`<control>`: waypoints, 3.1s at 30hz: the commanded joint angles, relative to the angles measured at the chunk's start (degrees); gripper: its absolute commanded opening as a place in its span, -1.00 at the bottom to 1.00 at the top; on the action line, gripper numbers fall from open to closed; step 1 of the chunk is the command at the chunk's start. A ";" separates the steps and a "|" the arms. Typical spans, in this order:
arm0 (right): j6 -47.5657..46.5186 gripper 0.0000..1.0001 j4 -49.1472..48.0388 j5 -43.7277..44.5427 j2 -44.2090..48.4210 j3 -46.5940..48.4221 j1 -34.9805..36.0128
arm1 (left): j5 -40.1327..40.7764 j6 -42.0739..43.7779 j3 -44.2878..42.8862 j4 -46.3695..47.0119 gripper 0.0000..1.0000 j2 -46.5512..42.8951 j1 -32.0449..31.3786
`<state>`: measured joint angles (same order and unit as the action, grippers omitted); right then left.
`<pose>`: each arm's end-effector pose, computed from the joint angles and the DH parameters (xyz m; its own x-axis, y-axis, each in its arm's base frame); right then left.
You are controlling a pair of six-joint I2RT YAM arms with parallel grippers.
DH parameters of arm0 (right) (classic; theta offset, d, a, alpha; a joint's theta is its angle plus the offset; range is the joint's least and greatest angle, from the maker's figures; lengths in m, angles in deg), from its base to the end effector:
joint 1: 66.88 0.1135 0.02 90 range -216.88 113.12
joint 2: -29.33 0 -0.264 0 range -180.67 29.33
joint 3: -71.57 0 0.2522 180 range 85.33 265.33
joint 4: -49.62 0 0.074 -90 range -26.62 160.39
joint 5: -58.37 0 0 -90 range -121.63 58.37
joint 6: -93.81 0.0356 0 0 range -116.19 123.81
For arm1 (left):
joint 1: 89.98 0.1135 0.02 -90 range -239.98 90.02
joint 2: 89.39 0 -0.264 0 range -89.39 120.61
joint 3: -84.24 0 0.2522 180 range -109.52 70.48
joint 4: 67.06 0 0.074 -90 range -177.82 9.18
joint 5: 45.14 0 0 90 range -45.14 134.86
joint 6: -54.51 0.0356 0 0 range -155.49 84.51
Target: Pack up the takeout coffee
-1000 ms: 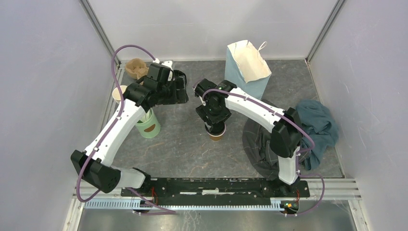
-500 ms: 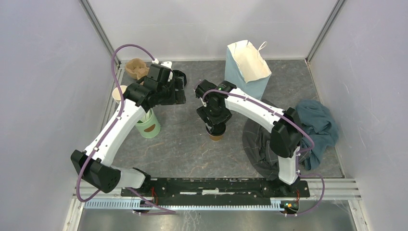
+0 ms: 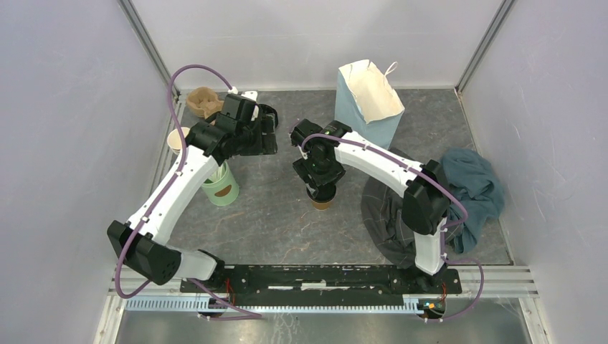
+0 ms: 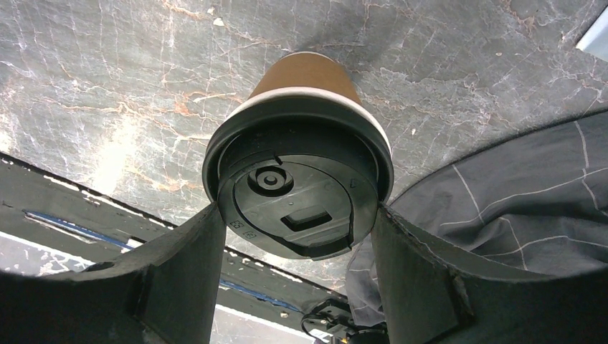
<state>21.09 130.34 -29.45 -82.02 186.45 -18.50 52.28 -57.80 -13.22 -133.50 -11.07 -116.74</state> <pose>0.2615 0.2922 0.2681 -0.8387 -0.4970 -0.2227 -0.5156 0.8563 0.0304 0.2511 -0.1215 0.3744 -0.7469 -0.0450 -0.6634 0.0916 0.9812 -0.1696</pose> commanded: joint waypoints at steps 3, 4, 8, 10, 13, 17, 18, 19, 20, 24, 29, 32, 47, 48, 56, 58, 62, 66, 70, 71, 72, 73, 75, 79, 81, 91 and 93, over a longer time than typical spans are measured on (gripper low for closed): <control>0.06 0.31 -0.46 0.54 -0.38 -0.17 0.05 | 1.04 2.44 -2.08 0.23 0.82 -0.01 -0.27; 0.00 0.32 -0.60 0.47 -0.38 -0.19 0.08 | 1.02 2.41 -2.10 0.35 0.82 0.03 -0.23; -0.27 0.35 -0.73 0.64 -0.55 -0.39 0.11 | 1.02 2.44 -2.17 0.29 0.82 0.16 -0.22; -0.34 0.37 -0.83 0.64 -0.61 -0.51 0.12 | 1.07 2.44 -2.23 0.24 0.82 0.15 -0.23; -0.48 0.39 -1.47 0.69 -0.67 -0.62 0.09 | 1.02 2.38 -2.36 0.23 0.83 0.33 -0.23; -0.65 0.39 -1.59 0.35 -1.10 -0.80 0.15 | 1.01 2.39 -2.59 0.13 0.83 0.44 -0.26; -0.74 0.39 -1.86 0.50 -1.04 -0.85 0.11 | 0.96 2.44 -2.61 0.13 0.83 0.49 -0.22; -0.75 0.39 -1.95 0.62 -1.06 -0.94 0.12 | 1.01 2.44 -2.65 0.14 0.82 0.53 -0.22; -0.82 0.39 -2.00 0.65 -1.18 -0.87 0.16 | 1.02 2.40 -2.65 0.13 0.83 0.45 -0.22; -1.05 0.43 -1.77 0.55 -1.67 -0.27 0.12 | 1.02 2.44 -2.66 0.12 0.82 0.54 -0.22; -1.15 0.57 -0.87 0.32 -1.32 1.93 0.09 | 1.03 2.39 -2.81 0.06 0.83 0.58 -0.25; -1.15 0.67 -0.41 0.26 -0.58 2.70 0.07 | 1.09 2.33 -3.15 -0.15 0.83 0.71 -0.22; -1.71 0.77 -8.95 -7.31 16.74 -10.75 -3.66 | -8.66 -3.79 -2.32 -2.21 0.88 -2.40 3.11; -1.95 0.75 -11.88 -9.80 19.12 -13.83 -5.07 | -12.26 -4.23 -1.43 -1.04 0.87 -2.65 3.09; 0.61 0.60 -37.46 -29.15 32.20 -39.23 -15.74 | -40.21 -16.08 13.24 14.05 0.22 1.66 -0.03; 2.17 0.60 -42.22 -30.75 32.01 -41.41 -16.14 | -37.24 -17.59 15.89 15.53 0.08 1.92 -1.40; 3.22 0.53 -46.26 -32.19 30.22 -41.78 -16.50 | -39.21 -19.29 20.00 19.54 -0.02 4.49 -1.50; 2.50 0.40 -46.34 -30.14 29.53 -41.50 -17.17 | -40.52 -21.48 21.34 24.08 -0.17 6.23 -1.56; 1.83 0.33 -47.31 -30.71 29.19 -42.59 -17.36 | -38.66 -22.47 21.66 25.71 -0.23 7.64 -1.55; 1.48 0.32 -46.99 -30.61 29.01 -42.59 -17.51 | -38.62 -22.50 21.66 26.24 -0.27 8.18 -1.55; 1.07 0.31 -46.91 -30.48 28.86 -42.65 -17.50 | -38.42 -22.52 21.54 26.45 -0.33 8.77 -1.60; 0.82 0.31 -46.91 -30.48 28.72 -42.67 -17.64 | -38.05 -22.38 21.30 26.41 -0.38 9.38 -1.56; 0.41 0.31 -46.92 -30.30 28.41 -42.67 -17.86 | -37.14 -22.11 20.56 26.00 -0.42 10.49 -1.60; 0.08 0.30 -47.28 -31.99 27.02 -42.67 -18.32 | -36.37 -21.47 19.11 24.95 -0.44 12.30 -1.62; 0.04 0.29 -47.61 -32.37 26.48 -42.76 -18.33 | -36.30 -21.07 18.78 24.47 -0.43 13.06 -1.56; -0.32 0.04 -48.94 -33.75 24.11 -43.67 -18.50 | -36.34 -20.05 18.82 23.78 -0.46 15.29 -1.55; -0.45 0.00 -49.15 -33.53 23.65 -44.03 -18.53 | -35.67 -19.55 18.92 23.17 -0.49 15.81 -1.54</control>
<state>21.57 83.83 -61.65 -57.24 143.51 -36.94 15.28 -78.12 7.50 -109.79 3.56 -118.30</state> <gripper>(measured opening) 0.515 0.266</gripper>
